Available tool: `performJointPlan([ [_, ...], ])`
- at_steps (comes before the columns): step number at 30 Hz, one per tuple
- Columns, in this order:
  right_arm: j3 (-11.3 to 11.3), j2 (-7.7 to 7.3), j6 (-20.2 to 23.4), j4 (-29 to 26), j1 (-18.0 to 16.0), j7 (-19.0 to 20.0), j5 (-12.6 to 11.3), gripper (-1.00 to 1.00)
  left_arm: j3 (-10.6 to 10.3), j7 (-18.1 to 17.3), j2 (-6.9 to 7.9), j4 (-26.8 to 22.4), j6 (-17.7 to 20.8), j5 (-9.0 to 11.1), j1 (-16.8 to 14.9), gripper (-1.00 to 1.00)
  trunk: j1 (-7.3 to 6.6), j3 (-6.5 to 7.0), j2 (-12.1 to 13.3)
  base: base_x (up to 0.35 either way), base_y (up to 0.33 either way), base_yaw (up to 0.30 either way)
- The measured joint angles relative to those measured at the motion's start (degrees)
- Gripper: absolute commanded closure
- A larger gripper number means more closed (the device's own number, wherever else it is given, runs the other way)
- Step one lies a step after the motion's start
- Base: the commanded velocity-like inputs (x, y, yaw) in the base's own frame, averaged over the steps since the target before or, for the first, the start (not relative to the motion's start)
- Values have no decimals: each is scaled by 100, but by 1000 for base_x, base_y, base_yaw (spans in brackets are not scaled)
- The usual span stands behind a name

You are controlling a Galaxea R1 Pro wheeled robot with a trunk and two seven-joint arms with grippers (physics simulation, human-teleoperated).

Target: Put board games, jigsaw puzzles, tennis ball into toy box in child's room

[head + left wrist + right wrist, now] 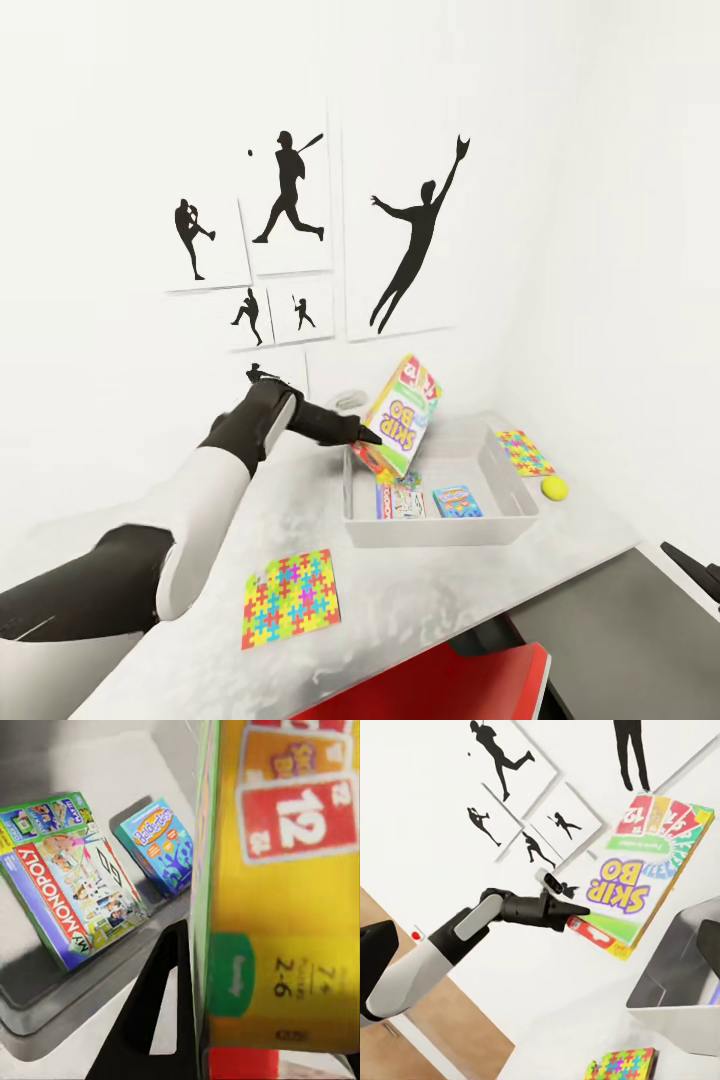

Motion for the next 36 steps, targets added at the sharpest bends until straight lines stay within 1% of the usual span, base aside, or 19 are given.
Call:
performJointPlan([
  [1, 1, 0, -3, 0, 0, 0, 1, -100, -233, -94, 0, -51, 4, 11, 0, 100, 0, 0, 0, 0, 0, 0],
  [2, 2, 0, -4, 0, 0, 0, 2, -100, -337, -153, 0, -78, 0, 18, 0, 100, 0, 0, 0, 0, 0, 0],
  [3, 2, 0, -6, 0, 0, 0, 2, -100, -509, -290, 0, -124, -2, 14, 0, 100, 0, 0, 0, 0, 0, 0],
  [4, 1, 0, -10, 0, 0, 0, 3, -100, -629, -453, 0, -175, -30, 36, 1, 100, 0, 0, 0, 0, 0, 0],
  [5, 0, 0, -12, 0, 0, 0, 3, -100, -676, -539, 0, -207, -74, 30, 0, 100, 0, 0, 0, 0, 0, 0],
  [6, -2, 0, -14, 0, 0, 0, 3, -100, -746, -720, 0, -276, -180, 22, 0, 100, 0, 0, 1, 0, 0, 0],
  [7, -3, 0, -15, 3, 0, 0, 3, -100, -803, -917, 0, -348, -283, 69, 3, 100, 0, 1, 0, 0, 0, 0],
  [8, -4, 0, -16, 3, 0, 0, 3, -100, -832, -1013, 1, -378, -356, 36, 4, 100, 0, 0, -1, 0, 0, 0],
  [9, -4, 0, -16, 2, 0, 0, 3, -100, -874, -1194, 6, -424, -447, 11, 4, 100, 0, 0, 1, 0, 0, 0],
  [10, -3, 0, -17, 1, 0, 0, 5, -100, -899, -1335, 9, -459, -494, 28, 3, 100, 0, 0, 0, 0, 0, 0],
  [11, -2, 0, -17, 2, 0, 0, 8, -100, -912, -1386, 12, -470, -533, -11, 4, 100, 0, 0, 0, 0, 0, 0],
  [13, -2, 0, -17, 1, 0, 0, 80, -100, -931, -1521, 45, -501, -582, -17, 5, 100, 0, 0, 0, 0, 0, 0],
  [18, -5, 0, -17, 2, 0, 0, 311, -100, -937, -1623, 233, -605, -597, -37, 7, 100, 0, 0, 0, 0, 0, 0],
  [21, 0, 0, -17, 1, 0, 0, 347, -100, -948, -1633, 280, -748, -527, -27, 7, 100, 0, 0, 0, 0, 0, 0],
  [26, 3, 0, -15, 0, 0, 0, 368, -100, -972, -1601, 310, -975, -250, -30, 8, 100, 0, 0, 0, 0, 0, 0],
  [28, 3, 0, -16, 0, 0, 0, 371, -100, -1075, -1587, 313, -1081, -208, -41, 8, 100, 0, 0, 0, 0, 0, 0],
  [32, 4, 0, -17, 0, 0, 0, 372, -100, -1457, -1614, 320, -1326, -218, -90, 12, 100, 0, 0, 0, 0, 0, 0],
  [34, 4, 0, -15, 0, 0, 0, 374, -100, -1528, -1624, 322, -1398, -234, -109, 15, 100, 0, 0, 0, 0, 0, 0],
  [36, 4, 0, -12, 0, 0, 0, 373, -100, -1543, -1635, 324, -1437, -242, -99, 14, 100, 0, 0, 0, 0, 0, 0],
])
